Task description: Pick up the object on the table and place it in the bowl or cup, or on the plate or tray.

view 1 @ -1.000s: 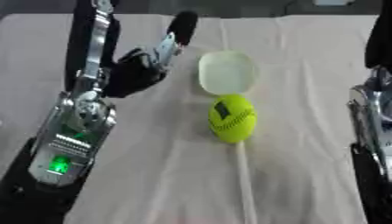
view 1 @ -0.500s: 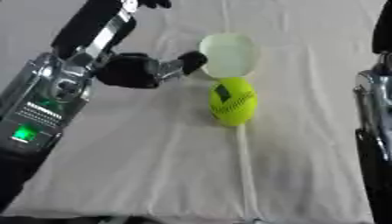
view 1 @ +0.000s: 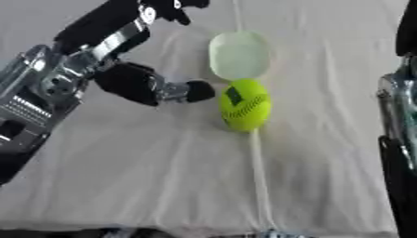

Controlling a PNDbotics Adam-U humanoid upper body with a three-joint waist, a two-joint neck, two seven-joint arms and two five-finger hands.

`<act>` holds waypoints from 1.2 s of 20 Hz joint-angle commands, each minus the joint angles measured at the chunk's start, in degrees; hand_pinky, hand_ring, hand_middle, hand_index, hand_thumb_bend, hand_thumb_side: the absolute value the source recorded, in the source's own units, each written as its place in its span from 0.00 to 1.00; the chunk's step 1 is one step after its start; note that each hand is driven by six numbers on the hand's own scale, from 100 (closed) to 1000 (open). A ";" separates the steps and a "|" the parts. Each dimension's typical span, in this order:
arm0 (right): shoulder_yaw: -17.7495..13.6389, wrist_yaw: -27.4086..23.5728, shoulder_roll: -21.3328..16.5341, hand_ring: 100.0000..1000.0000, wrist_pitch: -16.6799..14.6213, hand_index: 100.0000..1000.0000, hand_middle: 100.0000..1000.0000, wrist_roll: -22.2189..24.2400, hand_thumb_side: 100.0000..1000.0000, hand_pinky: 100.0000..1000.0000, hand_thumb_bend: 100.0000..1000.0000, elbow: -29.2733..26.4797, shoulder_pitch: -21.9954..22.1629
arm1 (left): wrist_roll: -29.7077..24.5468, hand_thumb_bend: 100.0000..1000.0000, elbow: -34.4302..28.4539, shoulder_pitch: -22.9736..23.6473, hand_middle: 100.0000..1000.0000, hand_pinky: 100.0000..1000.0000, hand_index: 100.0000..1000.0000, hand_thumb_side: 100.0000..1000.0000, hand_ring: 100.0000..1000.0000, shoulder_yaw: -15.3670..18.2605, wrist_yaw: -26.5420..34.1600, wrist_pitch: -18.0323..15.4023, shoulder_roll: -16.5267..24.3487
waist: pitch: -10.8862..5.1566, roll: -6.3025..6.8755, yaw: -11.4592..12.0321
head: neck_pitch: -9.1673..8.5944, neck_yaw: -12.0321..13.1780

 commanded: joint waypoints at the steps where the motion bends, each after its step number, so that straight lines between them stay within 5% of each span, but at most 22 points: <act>1: 0.08 -0.04 -0.48 0.82 -0.02 0.86 0.81 0.36 0.92 0.49 0.00 -0.42 -0.60 | 0.03 0.58 -0.65 -1.00 1.00 0.69 0.94 0.75 0.70 -0.09 1.63 0.36 -0.48 | -0.71 0.03 -0.22 | -0.18 0.51; 12: -0.04 0.33 0.51 0.82 -0.08 0.86 0.80 0.26 0.91 0.49 0.00 -0.45 -1.07 | 18.60 0.74 1.17 0.15 0.93 0.62 0.92 0.68 0.59 -2.09 11.73 2.11 -15.32 | 0.37 -0.54 -1.10 | -1.37 1.17; 24: 0.20 0.34 0.58 0.82 -0.07 0.86 0.80 0.54 0.91 0.49 0.00 -0.35 -0.89 | 11.54 0.72 6.21 -1.54 0.94 0.61 0.90 0.73 0.59 -6.79 10.68 0.30 -13.30 | 0.62 0.06 -1.88 | -1.19 1.56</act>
